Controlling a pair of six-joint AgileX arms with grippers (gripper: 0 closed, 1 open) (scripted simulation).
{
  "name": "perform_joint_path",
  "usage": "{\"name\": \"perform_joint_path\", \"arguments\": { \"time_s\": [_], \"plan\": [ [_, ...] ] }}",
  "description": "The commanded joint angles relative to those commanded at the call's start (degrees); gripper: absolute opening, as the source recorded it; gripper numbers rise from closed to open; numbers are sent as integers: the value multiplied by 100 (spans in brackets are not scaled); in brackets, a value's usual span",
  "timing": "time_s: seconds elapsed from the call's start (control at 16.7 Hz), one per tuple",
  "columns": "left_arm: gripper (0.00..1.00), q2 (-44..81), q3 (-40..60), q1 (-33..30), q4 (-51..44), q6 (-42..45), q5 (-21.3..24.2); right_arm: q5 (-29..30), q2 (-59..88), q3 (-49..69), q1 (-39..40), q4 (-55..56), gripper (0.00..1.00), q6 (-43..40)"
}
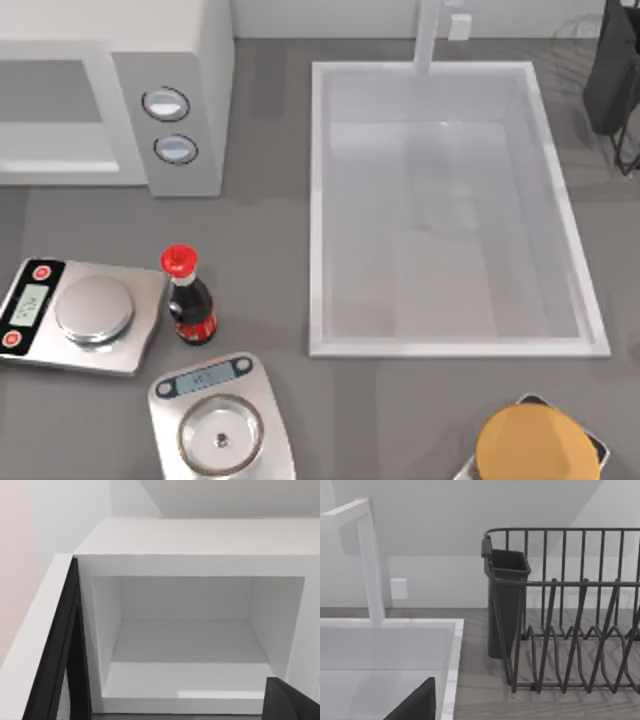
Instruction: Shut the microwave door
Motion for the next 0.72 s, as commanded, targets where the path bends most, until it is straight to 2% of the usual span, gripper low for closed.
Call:
{"name": "perform_joint_path", "arguments": {
  "time_s": [0.36, 0.54, 0.72],
  "plan": [
    [0, 172, 173, 40, -122, 154, -20, 0, 0, 0, 0, 0, 100, 0],
    [0, 905, 856, 241, -570, 668, -31, 0, 0, 0, 0, 0, 100, 0],
    [0, 2182, 1892, 498, -1249, 1445, -92, 0, 0, 0, 0, 0, 100, 0]
  ]
}}
